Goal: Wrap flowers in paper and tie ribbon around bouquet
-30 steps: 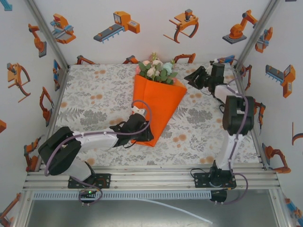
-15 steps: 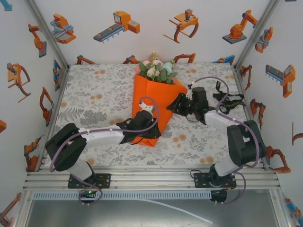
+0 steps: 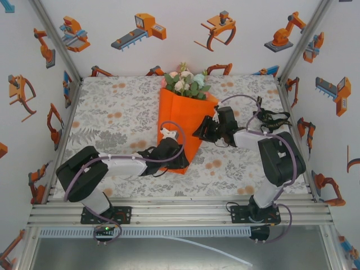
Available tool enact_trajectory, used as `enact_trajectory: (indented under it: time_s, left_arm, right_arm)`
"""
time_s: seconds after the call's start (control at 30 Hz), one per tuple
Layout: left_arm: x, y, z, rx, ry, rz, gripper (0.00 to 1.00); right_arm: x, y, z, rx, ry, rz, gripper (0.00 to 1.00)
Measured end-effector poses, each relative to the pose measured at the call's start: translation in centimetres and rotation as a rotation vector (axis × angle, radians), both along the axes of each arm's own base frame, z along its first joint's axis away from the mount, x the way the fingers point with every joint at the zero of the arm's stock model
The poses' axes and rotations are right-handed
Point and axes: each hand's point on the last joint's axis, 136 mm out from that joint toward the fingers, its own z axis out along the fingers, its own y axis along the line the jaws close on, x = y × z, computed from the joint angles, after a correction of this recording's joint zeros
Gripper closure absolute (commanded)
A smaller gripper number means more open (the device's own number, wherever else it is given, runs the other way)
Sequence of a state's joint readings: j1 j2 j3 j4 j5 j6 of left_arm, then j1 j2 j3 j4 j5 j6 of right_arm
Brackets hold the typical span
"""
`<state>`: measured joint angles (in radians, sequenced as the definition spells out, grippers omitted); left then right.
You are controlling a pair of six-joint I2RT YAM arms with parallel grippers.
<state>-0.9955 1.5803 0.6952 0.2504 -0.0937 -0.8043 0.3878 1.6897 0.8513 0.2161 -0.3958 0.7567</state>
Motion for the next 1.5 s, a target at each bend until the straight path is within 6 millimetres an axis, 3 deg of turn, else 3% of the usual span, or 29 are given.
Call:
enact_trajectory:
  time_s: [0.13,0.23,0.3,0.4,0.5,0.63,0.83,0.93,1.03,1.13,1.2,1.33,1.5]
  left_arm:
    - [0.2,0.4,3.7,-0.038,-0.053,0.008,0.42]
    - [1.0,1.0,8.1,-0.091,-0.119,0.037,0.40]
    - [2.0,2.2,11.1,-0.124,-0.159,0.082,0.40]
    - [3.8,5.2,13.8,-0.150,-0.197,0.171,0.39]
    - [5.4,8.5,14.8,-0.145,-0.209,0.260,0.39]
    - [6.8,11.6,14.0,-0.105,-0.181,0.338,0.39]
    - [7.9,13.8,13.0,-0.089,-0.140,0.354,0.34]
    - [7.3,12.5,13.8,-0.116,-0.158,0.247,0.28]
    - [6.0,10.9,15.4,-0.165,-0.193,0.118,0.23]
    - [4.8,9.7,17.5,-0.211,-0.227,0.009,0.21]
    - [4.2,9.2,18.8,-0.235,-0.253,-0.042,0.20]
    - [3.5,9.0,20.1,-0.251,-0.294,-0.089,0.20]
    - [3.3,9.1,19.5,-0.220,-0.291,-0.105,0.19]
  right_arm:
    - [0.5,-0.8,3.4,-0.019,-0.072,-0.040,0.51]
    - [0.6,-1.7,5.8,-0.036,-0.122,-0.080,0.51]
    - [0.5,-2.3,6.6,-0.052,-0.136,-0.102,0.51]
    - [0.2,-2.9,6.6,-0.074,-0.126,-0.121,0.51]
    - [-0.1,-3.3,6.5,-0.090,-0.115,-0.133,0.51]
    - [-0.5,-3.8,6.4,-0.112,-0.102,-0.147,0.51]
    - [-0.1,-6.0,7.4,-0.231,-0.112,-0.191,0.48]
    - [2.2,-9.9,9.9,-0.292,-0.141,-0.282,0.47]
    - [5.3,-17.4,11.9,-0.355,-0.152,-0.458,0.45]
    - [7.4,-24.6,12.0,-0.455,-0.108,-0.593,0.41]
    - [8.9,-28.0,11.4,-0.518,-0.065,-0.635,0.40]
    - [13.3,-31.7,9.0,-0.618,0.003,-0.618,0.41]
    - [18.2,-33.1,4.3,-0.715,0.076,-0.538,0.41]
